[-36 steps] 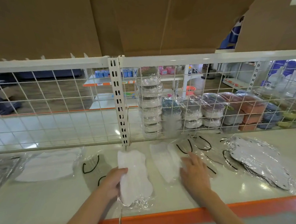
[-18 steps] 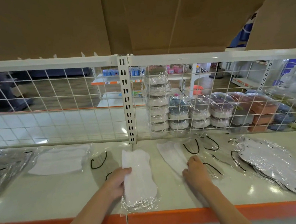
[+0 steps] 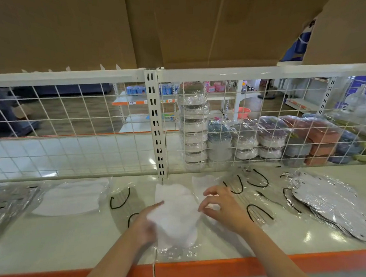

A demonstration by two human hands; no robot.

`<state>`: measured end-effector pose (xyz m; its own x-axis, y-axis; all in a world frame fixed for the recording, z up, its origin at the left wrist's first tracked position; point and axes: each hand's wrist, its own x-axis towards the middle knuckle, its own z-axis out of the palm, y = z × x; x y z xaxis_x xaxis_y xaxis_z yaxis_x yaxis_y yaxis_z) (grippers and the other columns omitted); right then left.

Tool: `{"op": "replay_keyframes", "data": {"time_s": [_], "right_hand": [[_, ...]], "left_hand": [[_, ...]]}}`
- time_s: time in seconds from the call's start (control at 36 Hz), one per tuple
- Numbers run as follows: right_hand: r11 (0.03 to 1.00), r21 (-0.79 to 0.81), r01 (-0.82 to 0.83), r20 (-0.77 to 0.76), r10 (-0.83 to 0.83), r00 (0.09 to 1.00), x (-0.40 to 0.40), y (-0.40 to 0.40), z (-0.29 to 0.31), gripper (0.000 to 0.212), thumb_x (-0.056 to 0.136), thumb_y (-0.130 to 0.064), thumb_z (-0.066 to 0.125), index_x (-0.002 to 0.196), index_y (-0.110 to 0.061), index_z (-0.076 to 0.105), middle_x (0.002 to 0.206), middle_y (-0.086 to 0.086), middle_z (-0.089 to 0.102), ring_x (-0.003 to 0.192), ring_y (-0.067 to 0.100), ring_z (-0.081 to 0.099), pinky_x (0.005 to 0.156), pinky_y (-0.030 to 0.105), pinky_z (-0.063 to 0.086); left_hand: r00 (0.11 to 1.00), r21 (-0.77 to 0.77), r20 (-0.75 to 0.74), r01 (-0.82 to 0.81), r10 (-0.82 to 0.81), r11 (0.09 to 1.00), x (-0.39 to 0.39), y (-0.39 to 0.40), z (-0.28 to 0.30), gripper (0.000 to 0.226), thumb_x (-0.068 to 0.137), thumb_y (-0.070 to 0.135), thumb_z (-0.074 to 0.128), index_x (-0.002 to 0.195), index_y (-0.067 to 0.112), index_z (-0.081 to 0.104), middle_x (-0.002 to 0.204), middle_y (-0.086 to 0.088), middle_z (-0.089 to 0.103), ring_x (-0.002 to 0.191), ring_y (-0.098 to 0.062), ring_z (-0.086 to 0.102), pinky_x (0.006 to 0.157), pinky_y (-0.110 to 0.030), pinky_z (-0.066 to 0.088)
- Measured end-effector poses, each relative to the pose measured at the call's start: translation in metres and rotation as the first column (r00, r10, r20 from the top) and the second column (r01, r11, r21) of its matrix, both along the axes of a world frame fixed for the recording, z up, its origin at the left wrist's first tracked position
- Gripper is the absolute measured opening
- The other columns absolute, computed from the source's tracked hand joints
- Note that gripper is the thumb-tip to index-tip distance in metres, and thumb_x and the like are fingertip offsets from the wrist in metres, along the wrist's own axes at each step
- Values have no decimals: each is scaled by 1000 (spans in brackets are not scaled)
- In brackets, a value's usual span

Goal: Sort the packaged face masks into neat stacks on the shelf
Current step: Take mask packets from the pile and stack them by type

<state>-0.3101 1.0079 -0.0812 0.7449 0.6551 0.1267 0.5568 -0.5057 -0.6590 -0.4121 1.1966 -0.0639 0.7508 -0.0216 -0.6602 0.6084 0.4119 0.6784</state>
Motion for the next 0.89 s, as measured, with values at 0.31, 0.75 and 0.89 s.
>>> {"op": "replay_keyframes", "data": {"time_s": [0.31, 0.75, 0.89], "right_hand": [[982, 142, 121, -36, -117, 992, -2, 17, -14, 34, 86, -6, 60, 83, -39, 65, 88, -11, 61, 87, -2, 49, 77, 4, 33], [898, -338, 280, 97, -263, 960, -1, 10, -35, 78, 78, -57, 61, 137, -15, 33, 140, 3, 32, 129, 21, 27, 105, 28, 29], [899, -334, 284, 128, -255, 958, -8, 18, -39, 82, 75, -69, 55, 135, -18, 35, 136, 0, 34, 127, 21, 29, 105, 31, 29]], "left_hand": [[982, 102, 185, -47, 28, 994, 1, -1, -8, 42, 95, 43, 45, 110, 9, 65, 102, -12, 72, 90, -24, 71, 78, -37, 52], [982, 255, 189, -66, 17, 965, -7, 5, -27, 33, 82, 11, 69, 113, 3, 63, 104, -15, 72, 98, -30, 68, 82, -38, 55], [979, 358, 201, -90, 17, 929, 0, -8, -31, 35, 76, 2, 74, 110, 5, 64, 97, -12, 73, 90, -28, 70, 82, -40, 56]]}}
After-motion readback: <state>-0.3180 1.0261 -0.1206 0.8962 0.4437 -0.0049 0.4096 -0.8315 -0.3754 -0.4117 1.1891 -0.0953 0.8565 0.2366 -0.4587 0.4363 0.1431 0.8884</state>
